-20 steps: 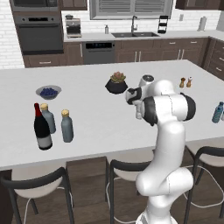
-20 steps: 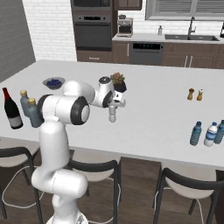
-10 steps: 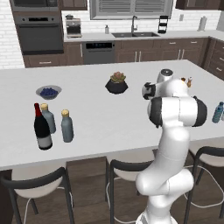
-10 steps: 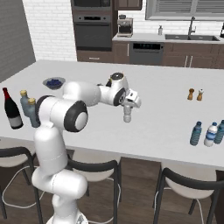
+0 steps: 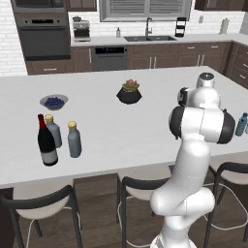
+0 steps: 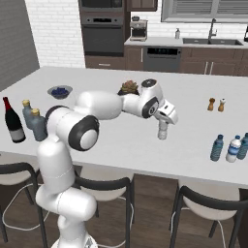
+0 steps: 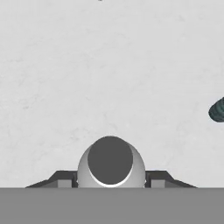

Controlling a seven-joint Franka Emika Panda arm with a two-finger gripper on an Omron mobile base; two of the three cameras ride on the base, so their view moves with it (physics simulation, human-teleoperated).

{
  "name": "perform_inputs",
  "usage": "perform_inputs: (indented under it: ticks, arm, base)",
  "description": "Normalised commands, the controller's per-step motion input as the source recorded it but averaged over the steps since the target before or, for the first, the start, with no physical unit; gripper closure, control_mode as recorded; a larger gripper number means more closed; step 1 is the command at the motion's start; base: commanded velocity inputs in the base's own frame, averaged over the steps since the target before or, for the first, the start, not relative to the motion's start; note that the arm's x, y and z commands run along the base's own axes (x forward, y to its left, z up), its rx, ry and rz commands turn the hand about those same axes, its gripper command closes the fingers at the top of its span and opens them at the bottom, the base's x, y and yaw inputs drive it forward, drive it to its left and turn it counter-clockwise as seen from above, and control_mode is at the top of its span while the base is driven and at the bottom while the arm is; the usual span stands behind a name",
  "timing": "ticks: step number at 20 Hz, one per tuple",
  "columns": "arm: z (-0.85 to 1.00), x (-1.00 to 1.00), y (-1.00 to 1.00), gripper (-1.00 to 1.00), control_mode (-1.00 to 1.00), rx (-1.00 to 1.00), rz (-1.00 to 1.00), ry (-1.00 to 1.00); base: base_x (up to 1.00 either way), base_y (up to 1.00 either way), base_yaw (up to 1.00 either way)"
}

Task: Move the plastic bottles in the middle to the plastics group, and the glass bottles in the middle to the glass group.

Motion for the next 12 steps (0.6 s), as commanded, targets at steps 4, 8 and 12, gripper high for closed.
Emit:
perform_inputs:
  ticks: [4, 8, 12]
  arm:
    - [0.05, -0.52, -1.0, 1.0, -1.0, 0.0, -0.26, 0.0]
    - [0.0, -0.88, -0.94, 1.0, -1.0, 0.0, -0.18, 0.0]
    - [-0.04, -0.72, -0.64, 1.0, -1.0, 0.0, -0.07, 0.0]
  base:
    - [0.0, 0.0, 0.0]
    - [0.0, 0.0, 0.0]
    - [0.0, 0.0, 0.0]
